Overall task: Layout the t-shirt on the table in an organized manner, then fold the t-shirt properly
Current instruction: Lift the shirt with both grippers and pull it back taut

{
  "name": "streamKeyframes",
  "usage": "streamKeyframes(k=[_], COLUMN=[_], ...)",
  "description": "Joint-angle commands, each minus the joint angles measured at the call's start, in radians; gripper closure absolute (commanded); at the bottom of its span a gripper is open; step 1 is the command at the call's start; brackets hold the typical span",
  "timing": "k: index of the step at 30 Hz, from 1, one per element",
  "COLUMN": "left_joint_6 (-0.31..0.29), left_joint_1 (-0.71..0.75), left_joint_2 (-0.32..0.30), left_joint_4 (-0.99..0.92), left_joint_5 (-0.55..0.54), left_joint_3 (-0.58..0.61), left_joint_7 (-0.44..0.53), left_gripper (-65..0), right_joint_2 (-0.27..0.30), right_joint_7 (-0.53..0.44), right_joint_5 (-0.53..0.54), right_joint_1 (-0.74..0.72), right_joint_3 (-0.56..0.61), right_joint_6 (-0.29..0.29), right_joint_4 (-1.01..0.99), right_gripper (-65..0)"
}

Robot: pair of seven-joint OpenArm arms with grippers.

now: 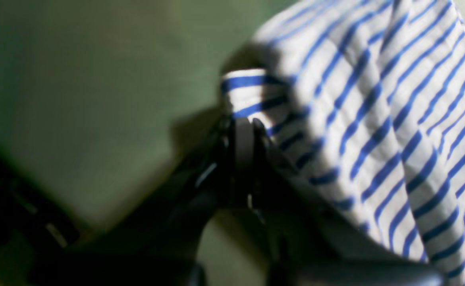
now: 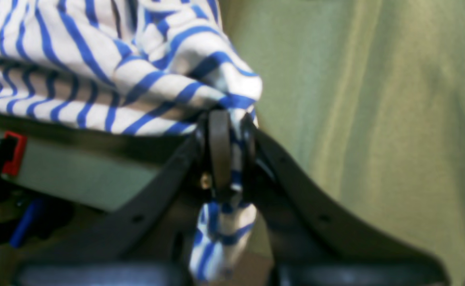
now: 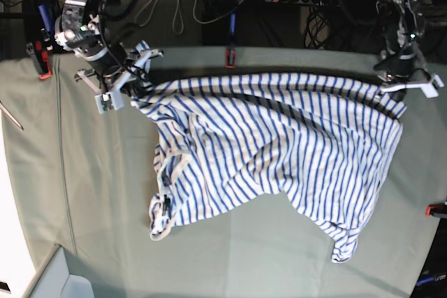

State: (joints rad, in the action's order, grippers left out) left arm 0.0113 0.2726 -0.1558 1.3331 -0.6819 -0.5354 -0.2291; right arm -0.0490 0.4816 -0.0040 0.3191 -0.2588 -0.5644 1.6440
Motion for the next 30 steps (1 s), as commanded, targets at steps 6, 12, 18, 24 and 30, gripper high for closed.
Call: streamKeyframes(k=[6,12,18,24,30], left_joint_6=[-0.009,-0.010,-0.010,-0.010,-0.010], left_joint_1=[0.110,0.167,0.190,0.192,0.189], left_joint_2=[-0.009,0.022,0.066,0.066,0.063], left_joint_4=[0.191,0.288,0.345,0.343,0.351], left_joint_5=[-0.002,-0.003,-0.003,-0.003,-0.003], left_joint_3=[-0.119,-0.187,-0.248,-0.269,-0.282], left_joint_7=[0.041,0.043,0.041,0.041,0.041], left_gripper=[0.0,0.0,0.0,0.0,0.0], right_joint_2=[-0.009,-0.007,0.033,0.070,0.073], right_joint_7=[-0.033,-0.033,-0.031,-0.033,-0.031], right_joint_5=[0.017,0.017,0.012,0.012,0.012], right_joint_1=[0.050,0.087,0.137,0.180,0.182], right_joint_3=[0.013,0.054,0.161,0.227,0.234], right_joint_6=[-0.016,-0.018,-0.018,-0.035,-0.067], right_joint_4=[0.147,0.178,0.132,0.109,0.106], right_gripper=[0.0,0.0,0.0,0.0,0.0])
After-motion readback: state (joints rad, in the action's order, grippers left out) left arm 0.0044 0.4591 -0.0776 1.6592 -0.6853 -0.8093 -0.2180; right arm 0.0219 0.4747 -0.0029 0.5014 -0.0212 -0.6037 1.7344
